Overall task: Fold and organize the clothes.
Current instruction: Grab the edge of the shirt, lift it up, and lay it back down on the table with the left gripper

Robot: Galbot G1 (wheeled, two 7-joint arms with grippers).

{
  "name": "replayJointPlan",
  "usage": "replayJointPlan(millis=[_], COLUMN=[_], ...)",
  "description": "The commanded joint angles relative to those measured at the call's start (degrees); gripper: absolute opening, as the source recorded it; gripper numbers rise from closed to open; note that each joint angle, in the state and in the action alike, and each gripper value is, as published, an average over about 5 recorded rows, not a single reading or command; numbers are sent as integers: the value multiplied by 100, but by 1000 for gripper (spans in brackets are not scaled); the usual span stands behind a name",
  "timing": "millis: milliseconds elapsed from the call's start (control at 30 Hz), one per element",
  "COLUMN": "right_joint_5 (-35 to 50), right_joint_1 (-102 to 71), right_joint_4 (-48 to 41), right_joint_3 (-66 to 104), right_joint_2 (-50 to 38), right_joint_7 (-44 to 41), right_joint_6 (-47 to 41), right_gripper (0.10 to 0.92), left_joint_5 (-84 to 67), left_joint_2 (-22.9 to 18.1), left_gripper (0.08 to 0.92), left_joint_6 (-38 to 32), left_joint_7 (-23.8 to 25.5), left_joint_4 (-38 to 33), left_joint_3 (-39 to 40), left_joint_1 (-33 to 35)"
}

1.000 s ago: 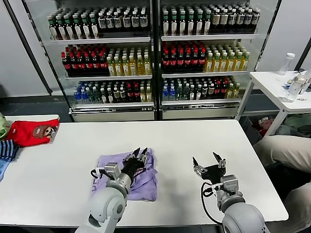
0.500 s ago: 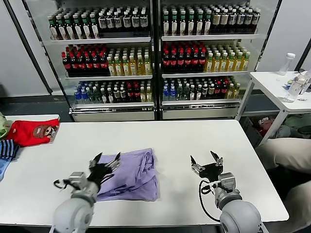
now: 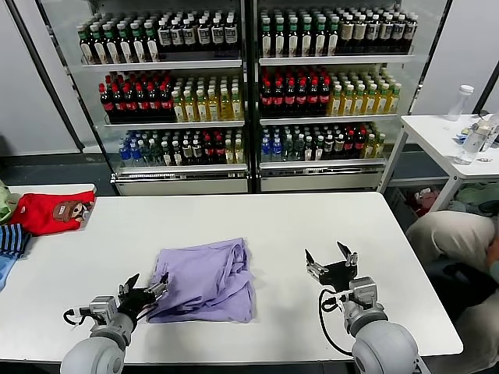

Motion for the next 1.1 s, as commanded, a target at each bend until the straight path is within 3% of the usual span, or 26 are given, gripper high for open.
replayJointPlan(millis=[33,200,767,933,1100], right_joint_5=[-6,-19,-98,-94,-91], right_joint_1=[-1,9,6,43,62], right_joint_4=[4,6,-4,62,54], right_joint_3=[0,-9,-76,-40,-58], right_joint_2=[5,12,42,-16,-6], right_joint_7=[-1,1,12,14,10], right_joint_6=[-1,-4,-9,-33,-35], right_gripper=[823,823,823,823,823], left_joint_5=[-195,-261,158,330,318], left_joint_2=[20,-35,-187,260,1140], left_gripper=[815,714,221,107,100], left_joint_6=[55,78,-80,-93,185], left_joint_7=[193,174,128,246,774], left_joint_4=[232,328,117,-592,-868], left_joint_3=[-77,-24,84,-840,-2388], left_joint_1=[73,12,12,82,449])
